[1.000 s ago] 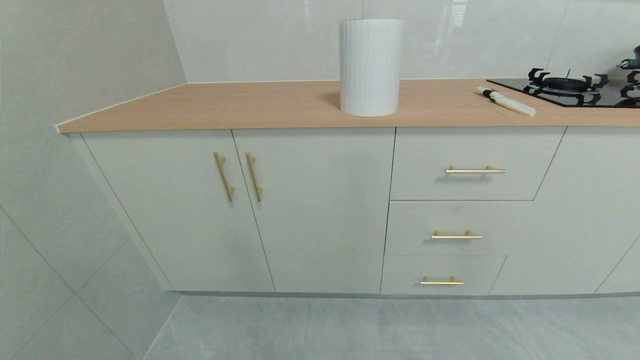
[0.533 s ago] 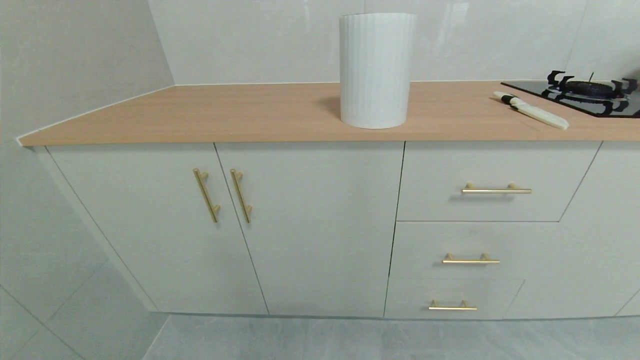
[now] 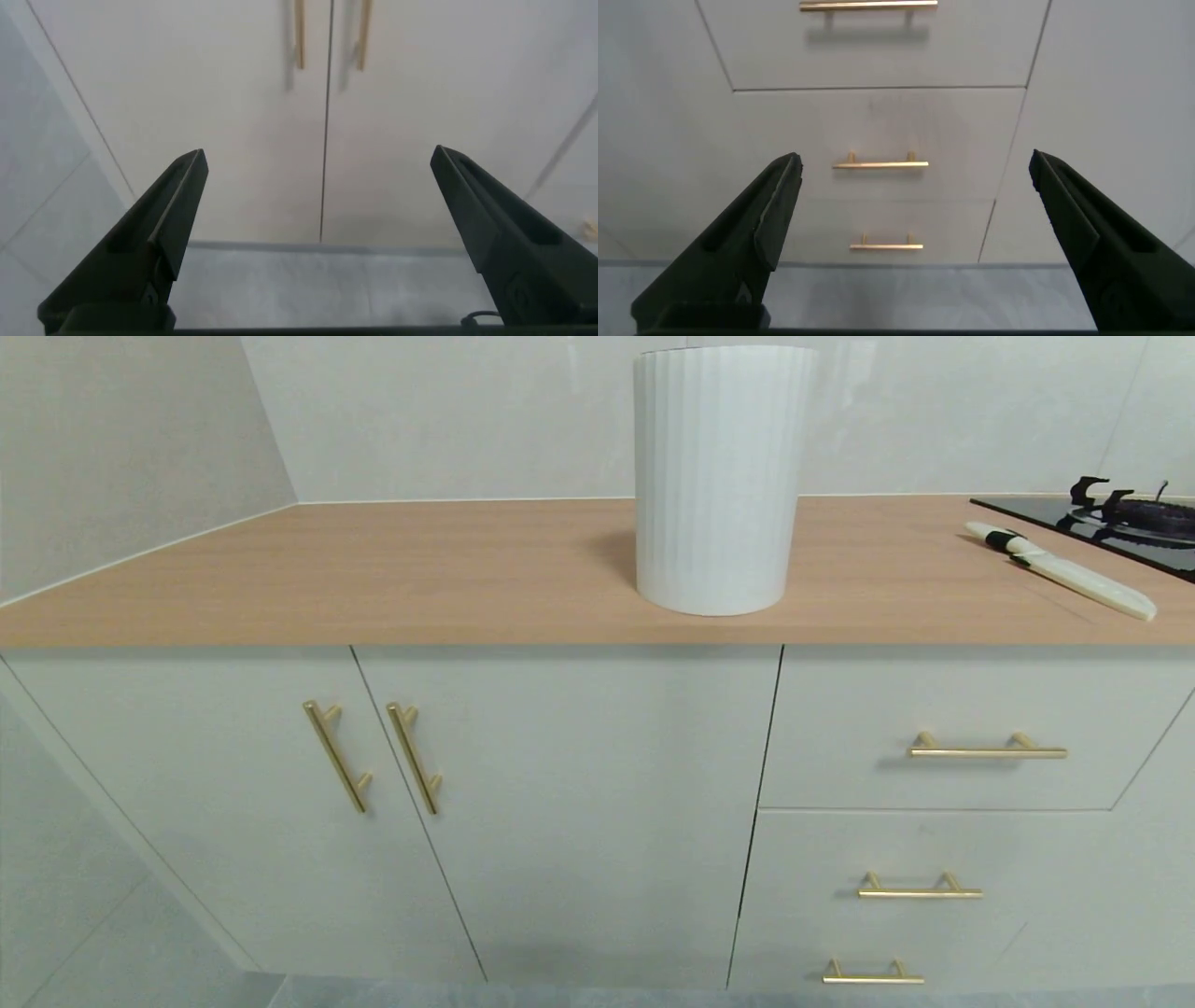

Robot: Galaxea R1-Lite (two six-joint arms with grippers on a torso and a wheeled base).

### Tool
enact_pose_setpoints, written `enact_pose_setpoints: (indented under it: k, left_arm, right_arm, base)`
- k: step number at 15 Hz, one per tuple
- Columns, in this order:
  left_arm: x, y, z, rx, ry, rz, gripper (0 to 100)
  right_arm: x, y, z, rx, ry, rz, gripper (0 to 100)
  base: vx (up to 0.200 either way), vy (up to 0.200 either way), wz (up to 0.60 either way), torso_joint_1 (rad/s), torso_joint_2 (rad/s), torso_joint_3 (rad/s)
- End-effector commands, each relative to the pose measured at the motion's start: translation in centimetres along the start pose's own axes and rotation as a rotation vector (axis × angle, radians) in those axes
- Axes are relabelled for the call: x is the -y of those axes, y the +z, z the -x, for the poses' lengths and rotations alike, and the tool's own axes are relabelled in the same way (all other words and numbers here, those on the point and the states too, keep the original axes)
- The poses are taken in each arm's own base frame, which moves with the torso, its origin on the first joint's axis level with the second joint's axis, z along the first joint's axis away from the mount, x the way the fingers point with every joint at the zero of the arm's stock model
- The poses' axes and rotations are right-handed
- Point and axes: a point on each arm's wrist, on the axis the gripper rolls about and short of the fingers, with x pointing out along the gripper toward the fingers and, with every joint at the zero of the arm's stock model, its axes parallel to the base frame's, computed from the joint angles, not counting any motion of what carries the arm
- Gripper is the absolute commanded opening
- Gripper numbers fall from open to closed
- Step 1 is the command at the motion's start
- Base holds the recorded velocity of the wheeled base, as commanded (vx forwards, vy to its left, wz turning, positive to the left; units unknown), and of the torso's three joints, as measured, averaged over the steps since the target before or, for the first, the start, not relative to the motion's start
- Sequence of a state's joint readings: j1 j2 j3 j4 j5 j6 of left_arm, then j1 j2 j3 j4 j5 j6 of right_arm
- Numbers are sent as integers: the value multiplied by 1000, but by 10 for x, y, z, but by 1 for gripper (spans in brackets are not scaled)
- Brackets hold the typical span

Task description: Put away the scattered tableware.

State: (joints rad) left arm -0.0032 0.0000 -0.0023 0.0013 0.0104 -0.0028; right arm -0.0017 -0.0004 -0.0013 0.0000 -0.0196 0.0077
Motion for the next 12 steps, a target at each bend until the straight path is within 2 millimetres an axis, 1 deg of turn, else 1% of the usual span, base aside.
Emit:
enact_pose_setpoints:
  k: [1, 3, 9, 12]
  left_arm:
    - [0, 0, 0, 0, 0, 0, 100]
    - [0, 0, 0, -1, 0, 0, 100]
    - [0, 0, 0, 0, 0, 0, 100]
    - [0, 0, 0, 0, 0, 0, 100]
  right_arm:
    - [0, 0, 0, 0, 0, 0, 100]
    - [0, 0, 0, -2, 0, 0, 100]
    - [0, 0, 0, -2, 0, 0, 100]
    - [0, 0, 0, -2, 0, 0, 100]
  base:
    - [200, 0, 0, 2, 2, 7]
    - [200, 0, 0, 0, 5, 0]
    - [0, 0, 0, 0, 0, 0]
    - [0, -200, 0, 1, -2, 2]
